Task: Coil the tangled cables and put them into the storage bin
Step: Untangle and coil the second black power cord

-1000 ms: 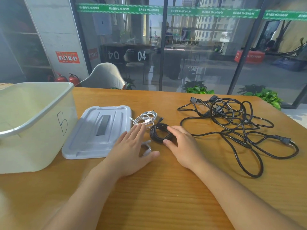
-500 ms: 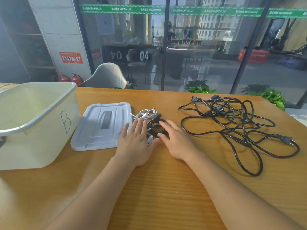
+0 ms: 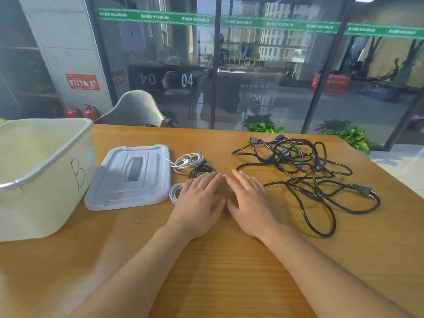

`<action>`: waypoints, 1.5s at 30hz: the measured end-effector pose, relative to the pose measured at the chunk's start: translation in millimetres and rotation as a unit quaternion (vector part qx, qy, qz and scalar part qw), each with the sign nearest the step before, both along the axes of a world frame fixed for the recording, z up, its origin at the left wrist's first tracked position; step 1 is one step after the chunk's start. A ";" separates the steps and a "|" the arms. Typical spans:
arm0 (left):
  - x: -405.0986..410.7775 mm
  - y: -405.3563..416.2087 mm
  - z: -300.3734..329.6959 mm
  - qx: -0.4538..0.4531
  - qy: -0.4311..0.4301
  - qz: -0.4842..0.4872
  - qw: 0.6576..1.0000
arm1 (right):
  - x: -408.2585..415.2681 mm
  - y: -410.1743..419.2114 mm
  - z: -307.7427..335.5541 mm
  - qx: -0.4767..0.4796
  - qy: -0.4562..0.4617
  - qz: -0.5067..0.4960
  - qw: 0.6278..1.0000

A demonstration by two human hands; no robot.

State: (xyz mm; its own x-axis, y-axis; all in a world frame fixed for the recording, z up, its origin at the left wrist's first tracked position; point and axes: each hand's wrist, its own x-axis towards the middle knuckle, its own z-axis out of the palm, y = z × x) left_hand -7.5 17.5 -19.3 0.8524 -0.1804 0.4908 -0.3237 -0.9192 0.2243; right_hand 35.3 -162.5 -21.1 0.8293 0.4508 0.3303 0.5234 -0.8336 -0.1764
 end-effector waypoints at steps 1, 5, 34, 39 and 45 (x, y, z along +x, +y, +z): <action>1.0 -7.2 -0.6 0.006 0.001 -0.008 1.000 | -3.6 -10.3 1.2 -0.007 -0.007 -0.005 1.000; 6.6 -34.8 -0.8 0.014 0.014 -0.013 1.000 | -17.9 -46.3 7.7 -0.047 -0.042 -0.036 0.997; 2.2 -114.7 4.9 0.010 0.063 -0.098 0.993 | -46.5 -154.1 7.9 0.062 0.119 -0.165 0.977; 0.1 -115.5 7.7 -0.018 0.062 -0.127 0.990 | -50.6 -155.5 8.2 0.127 0.056 -0.064 0.988; 0.4 -114.1 1.5 0.002 0.053 -0.116 0.992 | -54.6 -155.6 11.1 0.185 0.007 -0.051 0.981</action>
State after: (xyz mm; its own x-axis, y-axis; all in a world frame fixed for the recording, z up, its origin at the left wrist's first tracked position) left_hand -7.1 -96.6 -17.8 0.8341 -0.3795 0.4004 -0.5018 -0.8235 0.2648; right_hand -19.4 -318.0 -10.0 0.8693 0.2161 0.4446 0.4358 -0.7594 -0.4830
